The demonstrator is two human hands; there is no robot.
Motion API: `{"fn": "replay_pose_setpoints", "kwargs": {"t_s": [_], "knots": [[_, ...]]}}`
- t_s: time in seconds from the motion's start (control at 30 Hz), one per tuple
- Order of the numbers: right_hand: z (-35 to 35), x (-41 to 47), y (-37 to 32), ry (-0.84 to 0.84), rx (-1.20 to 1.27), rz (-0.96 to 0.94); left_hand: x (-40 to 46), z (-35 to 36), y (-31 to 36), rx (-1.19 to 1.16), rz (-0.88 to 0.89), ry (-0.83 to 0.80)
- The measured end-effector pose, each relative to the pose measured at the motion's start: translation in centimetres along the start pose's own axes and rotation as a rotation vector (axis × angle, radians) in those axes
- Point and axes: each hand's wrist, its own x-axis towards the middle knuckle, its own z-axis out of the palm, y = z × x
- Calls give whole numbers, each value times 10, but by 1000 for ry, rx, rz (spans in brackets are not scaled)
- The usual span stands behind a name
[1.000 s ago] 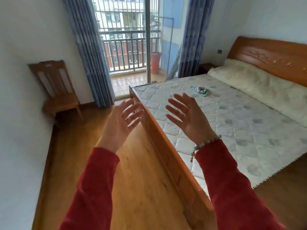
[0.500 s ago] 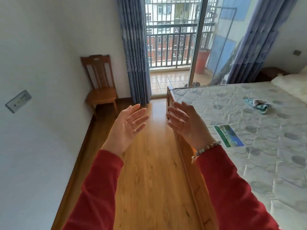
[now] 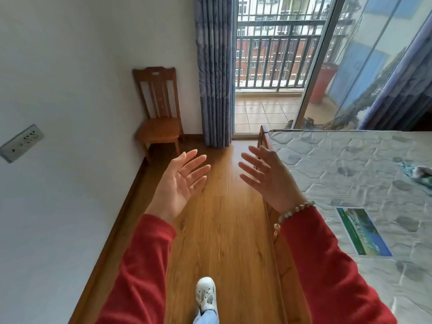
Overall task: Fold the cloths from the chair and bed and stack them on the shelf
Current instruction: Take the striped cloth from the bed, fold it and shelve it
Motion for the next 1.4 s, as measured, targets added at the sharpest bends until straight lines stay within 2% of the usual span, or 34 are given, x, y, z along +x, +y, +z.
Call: {"fn": "replay_pose_setpoints", "kwargs": {"t_s": [0.4,0.7,1.1,1.4], "knots": [[50,246,-42,-47,4,-63,244,-46,67,-15,29,-30],[45,394,-54,2,29,8,391,-59,75,-40,-23,-5],[0,619,-135,1,56,11,629,8,97,-2,-19,-12],[-40,743,-153,45,51,51,766,38,86,20,-91,-40]]}}
